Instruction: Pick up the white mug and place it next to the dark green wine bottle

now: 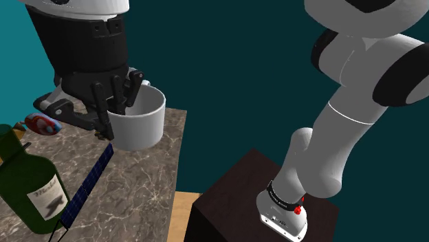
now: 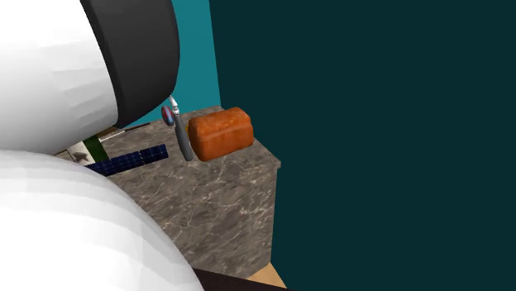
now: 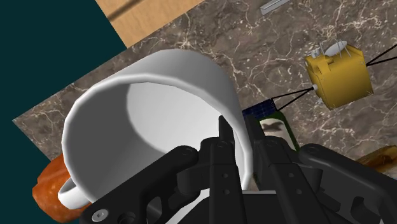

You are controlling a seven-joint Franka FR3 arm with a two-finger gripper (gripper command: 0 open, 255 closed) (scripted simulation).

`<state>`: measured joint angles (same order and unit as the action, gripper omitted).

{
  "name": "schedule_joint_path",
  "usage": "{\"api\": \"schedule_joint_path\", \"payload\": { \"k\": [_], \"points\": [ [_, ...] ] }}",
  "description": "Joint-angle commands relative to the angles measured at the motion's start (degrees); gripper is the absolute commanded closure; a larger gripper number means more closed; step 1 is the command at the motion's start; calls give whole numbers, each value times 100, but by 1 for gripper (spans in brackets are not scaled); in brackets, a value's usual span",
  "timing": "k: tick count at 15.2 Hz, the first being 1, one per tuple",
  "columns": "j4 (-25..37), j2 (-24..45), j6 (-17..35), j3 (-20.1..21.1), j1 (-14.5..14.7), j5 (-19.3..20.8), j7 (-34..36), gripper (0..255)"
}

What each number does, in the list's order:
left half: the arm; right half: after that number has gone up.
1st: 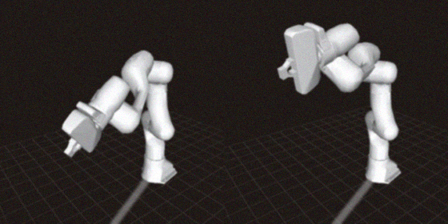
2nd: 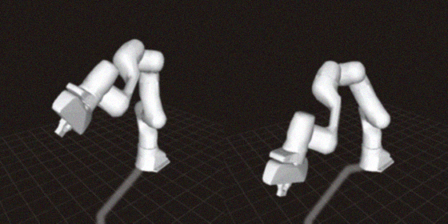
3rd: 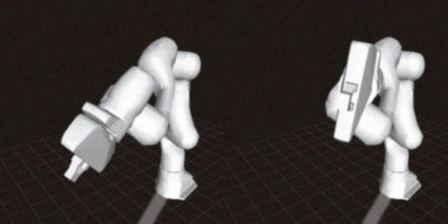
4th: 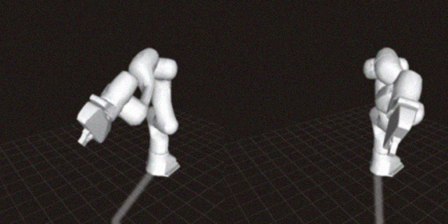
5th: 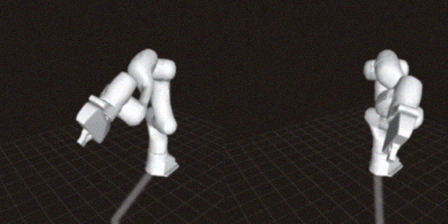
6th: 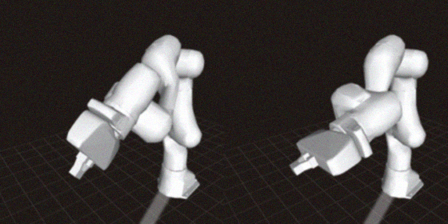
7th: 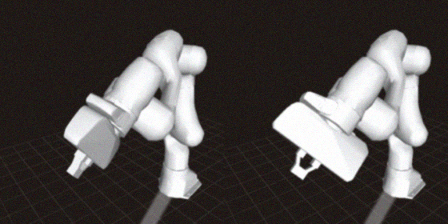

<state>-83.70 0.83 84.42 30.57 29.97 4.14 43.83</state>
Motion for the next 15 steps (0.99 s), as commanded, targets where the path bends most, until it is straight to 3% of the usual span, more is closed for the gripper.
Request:
{"api": "schedule_joint_path", "payload": {
  "k": [1,15],
  "points": [
    [-240,-80,176,-16,-18,-42,-17,255],
    [-1640,-373,1328,-70,-62,-187,-64,255]
  ]
}}
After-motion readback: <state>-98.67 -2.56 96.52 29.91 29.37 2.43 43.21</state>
